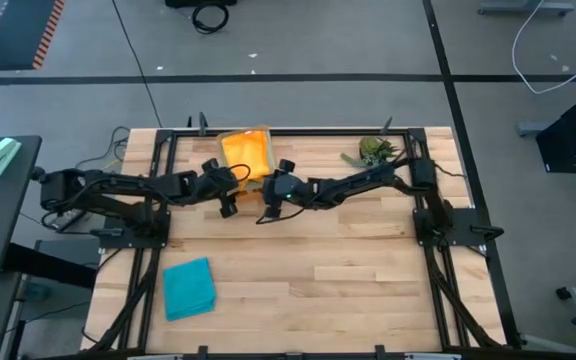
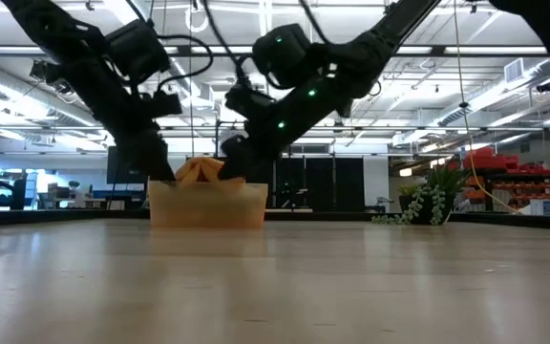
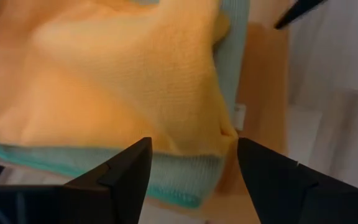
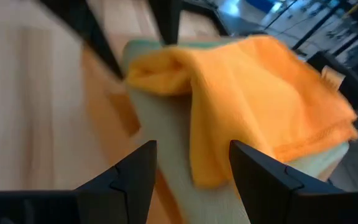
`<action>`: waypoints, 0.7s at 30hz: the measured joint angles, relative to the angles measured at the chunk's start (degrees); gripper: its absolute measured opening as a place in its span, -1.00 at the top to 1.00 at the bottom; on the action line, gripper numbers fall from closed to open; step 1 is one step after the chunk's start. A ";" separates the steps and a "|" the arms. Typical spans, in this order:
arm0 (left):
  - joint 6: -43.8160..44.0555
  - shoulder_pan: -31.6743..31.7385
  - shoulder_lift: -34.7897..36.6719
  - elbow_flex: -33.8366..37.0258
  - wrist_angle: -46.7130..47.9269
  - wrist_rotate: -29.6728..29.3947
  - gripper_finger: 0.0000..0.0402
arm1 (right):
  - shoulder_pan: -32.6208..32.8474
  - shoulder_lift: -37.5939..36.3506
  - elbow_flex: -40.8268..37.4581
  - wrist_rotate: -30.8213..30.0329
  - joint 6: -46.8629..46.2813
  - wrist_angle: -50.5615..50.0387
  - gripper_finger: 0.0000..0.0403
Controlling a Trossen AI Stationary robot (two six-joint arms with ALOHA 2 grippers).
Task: Fold microfiber towels
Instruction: Put the orange microfiber cloth into the orange bin
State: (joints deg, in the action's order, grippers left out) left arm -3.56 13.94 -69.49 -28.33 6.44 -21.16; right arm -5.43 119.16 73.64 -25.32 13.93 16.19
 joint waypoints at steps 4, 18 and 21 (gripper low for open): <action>0.93 -0.36 -2.96 -0.44 -0.79 -0.05 -0.23 | -0.04 1.57 3.54 -1.88 -0.94 0.56 -0.04; 3.13 -0.25 -3.60 -0.27 -3.04 0.40 -0.08 | -1.49 3.71 5.10 -2.00 -5.34 -3.87 -0.04; 3.63 -0.29 -3.61 -0.27 -3.05 0.49 -0.01 | -2.29 3.73 5.10 -1.80 -6.46 -3.96 -0.01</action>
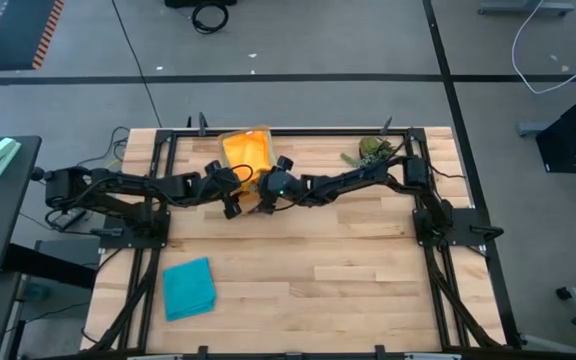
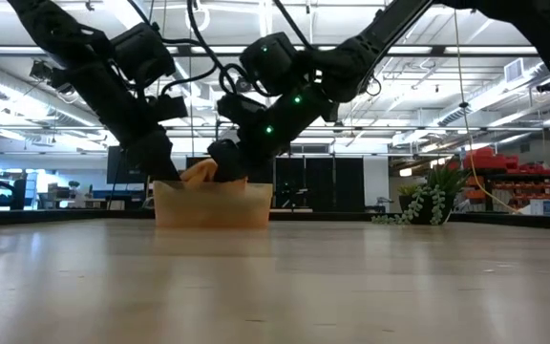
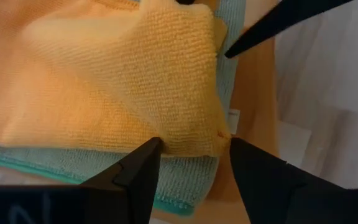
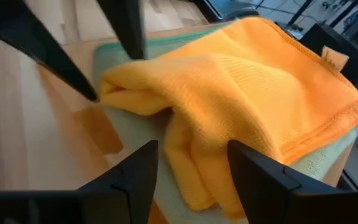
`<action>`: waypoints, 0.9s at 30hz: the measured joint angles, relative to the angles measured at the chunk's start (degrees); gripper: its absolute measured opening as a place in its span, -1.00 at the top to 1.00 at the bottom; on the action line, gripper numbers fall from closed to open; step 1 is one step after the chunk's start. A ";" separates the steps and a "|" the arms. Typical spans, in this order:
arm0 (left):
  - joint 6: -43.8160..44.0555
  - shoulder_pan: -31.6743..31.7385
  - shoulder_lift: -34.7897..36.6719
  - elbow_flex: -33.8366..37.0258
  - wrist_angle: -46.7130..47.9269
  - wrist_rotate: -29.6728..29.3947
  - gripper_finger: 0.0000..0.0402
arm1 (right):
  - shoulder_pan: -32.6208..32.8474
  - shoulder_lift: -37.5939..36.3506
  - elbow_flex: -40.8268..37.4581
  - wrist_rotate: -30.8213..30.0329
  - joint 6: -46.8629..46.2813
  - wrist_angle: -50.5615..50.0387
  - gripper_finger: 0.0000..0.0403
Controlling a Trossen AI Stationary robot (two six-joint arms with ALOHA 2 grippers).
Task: Fold microfiber towels
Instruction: Put the orange microfiber cloth into the orange bin
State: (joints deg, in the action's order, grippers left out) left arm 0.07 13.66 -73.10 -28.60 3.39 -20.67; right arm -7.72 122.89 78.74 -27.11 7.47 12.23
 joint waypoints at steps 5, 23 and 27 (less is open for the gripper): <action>1.19 -0.01 -0.02 0.07 -0.02 0.09 0.13 | -0.73 0.07 -0.02 1.22 -0.03 -0.42 0.10; 5.64 0.06 -0.10 0.20 0.01 -0.47 0.70 | -1.82 0.04 5.96 5.38 3.13 -15.91 0.29; 6.78 0.06 -0.07 -0.61 0.39 -0.35 0.90 | -2.60 0.26 7.75 8.25 4.16 -18.79 0.61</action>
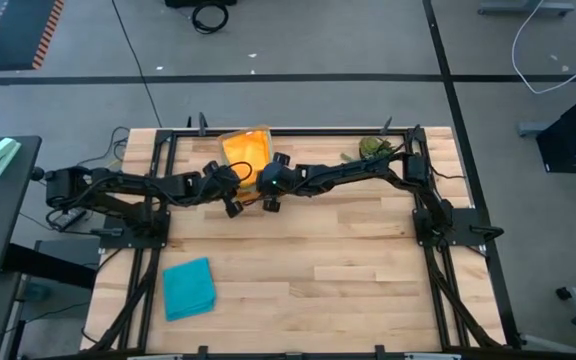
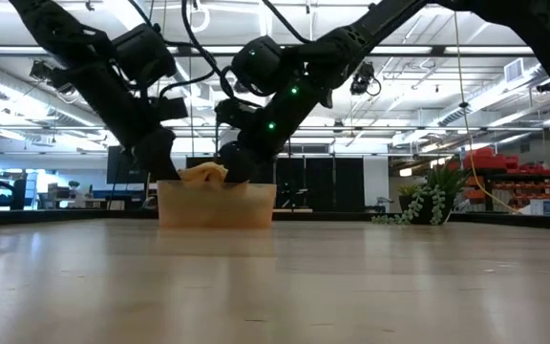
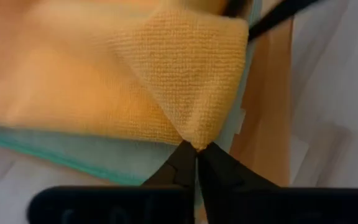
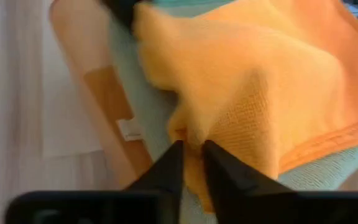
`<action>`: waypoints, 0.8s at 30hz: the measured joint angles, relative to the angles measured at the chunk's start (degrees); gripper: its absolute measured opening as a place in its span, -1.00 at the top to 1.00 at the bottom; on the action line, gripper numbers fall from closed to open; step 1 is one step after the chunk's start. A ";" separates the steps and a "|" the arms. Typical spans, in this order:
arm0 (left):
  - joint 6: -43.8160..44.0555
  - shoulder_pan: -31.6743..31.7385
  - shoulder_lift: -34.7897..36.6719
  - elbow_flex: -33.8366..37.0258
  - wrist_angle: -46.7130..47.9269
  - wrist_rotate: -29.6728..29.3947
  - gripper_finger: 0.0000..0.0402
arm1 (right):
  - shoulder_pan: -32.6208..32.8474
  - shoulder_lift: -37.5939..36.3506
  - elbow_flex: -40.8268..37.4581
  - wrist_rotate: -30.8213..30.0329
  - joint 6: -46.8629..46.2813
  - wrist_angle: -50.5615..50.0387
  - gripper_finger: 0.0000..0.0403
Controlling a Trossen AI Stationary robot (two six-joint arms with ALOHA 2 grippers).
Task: Fold microfiber towels
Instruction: Put the orange microfiber cloth into the orange bin
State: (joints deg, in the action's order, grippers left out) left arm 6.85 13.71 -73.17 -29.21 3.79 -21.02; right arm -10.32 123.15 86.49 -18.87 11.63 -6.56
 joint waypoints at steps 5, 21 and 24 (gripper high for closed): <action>-1.58 -0.02 0.07 -4.45 0.77 -0.94 0.92 | -0.05 -0.35 0.76 -0.30 4.47 -2.58 0.96; 0.65 0.39 -0.09 -10.87 18.20 -1.03 0.87 | -1.68 -0.59 12.08 8.83 15.13 -20.85 0.99; 2.21 0.39 -0.09 -9.22 17.17 1.11 0.88 | -1.56 -0.61 12.64 12.91 17.42 -24.22 1.00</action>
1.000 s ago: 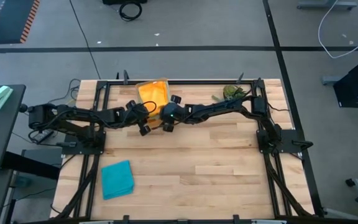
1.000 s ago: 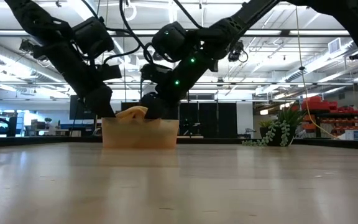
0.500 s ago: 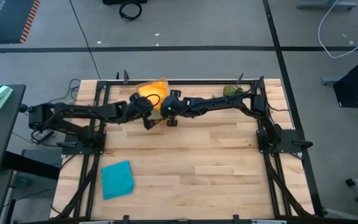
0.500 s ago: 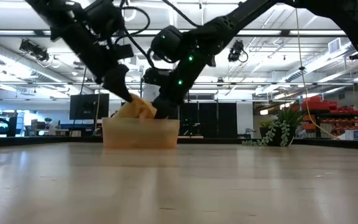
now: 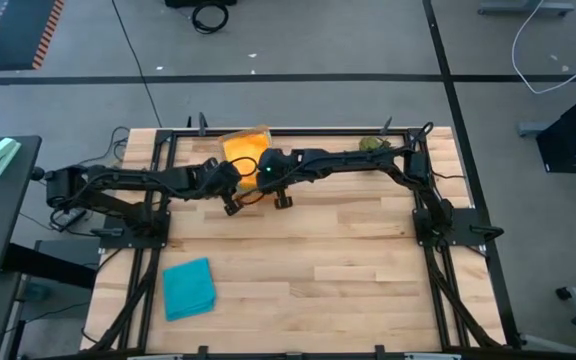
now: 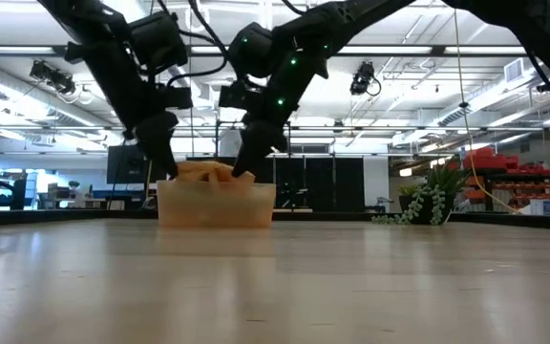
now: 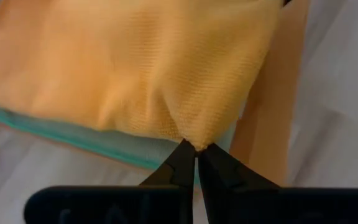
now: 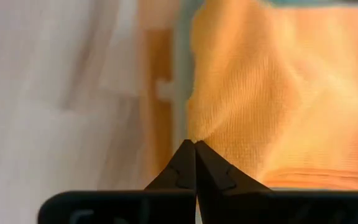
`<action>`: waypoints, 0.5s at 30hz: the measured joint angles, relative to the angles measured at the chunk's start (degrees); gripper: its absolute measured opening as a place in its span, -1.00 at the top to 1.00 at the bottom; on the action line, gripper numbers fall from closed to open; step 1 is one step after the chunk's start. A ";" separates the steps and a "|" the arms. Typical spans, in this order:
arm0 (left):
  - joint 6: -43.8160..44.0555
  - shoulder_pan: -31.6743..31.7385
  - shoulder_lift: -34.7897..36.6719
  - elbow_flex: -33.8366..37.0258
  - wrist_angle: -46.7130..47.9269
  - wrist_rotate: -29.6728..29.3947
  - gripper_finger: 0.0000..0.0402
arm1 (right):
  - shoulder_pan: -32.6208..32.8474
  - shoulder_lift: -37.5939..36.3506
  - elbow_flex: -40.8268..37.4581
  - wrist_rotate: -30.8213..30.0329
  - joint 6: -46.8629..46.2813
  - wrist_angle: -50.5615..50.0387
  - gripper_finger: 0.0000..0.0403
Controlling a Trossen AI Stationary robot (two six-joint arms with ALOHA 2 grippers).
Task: Fold microfiber towels
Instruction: Put the orange microfiber cloth into the orange bin
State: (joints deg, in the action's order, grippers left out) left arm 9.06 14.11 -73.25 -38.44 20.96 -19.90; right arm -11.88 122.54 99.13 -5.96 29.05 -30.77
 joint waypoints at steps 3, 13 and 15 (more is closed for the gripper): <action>1.26 0.00 -0.02 0.24 -0.36 1.28 0.87 | -0.39 0.00 0.00 2.58 0.74 -2.46 1.00; 6.78 1.70 0.15 -3.74 6.06 4.75 0.38 | -2.09 -2.27 1.84 6.44 -2.40 -2.16 0.76; 6.82 2.91 0.15 -6.02 9.66 6.92 0.26 | -3.77 -3.60 2.52 10.16 -5.27 -2.34 0.69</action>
State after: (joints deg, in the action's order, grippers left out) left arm 15.88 17.02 -73.10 -44.46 30.61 -12.98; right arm -15.65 118.94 101.65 4.20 23.78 -33.11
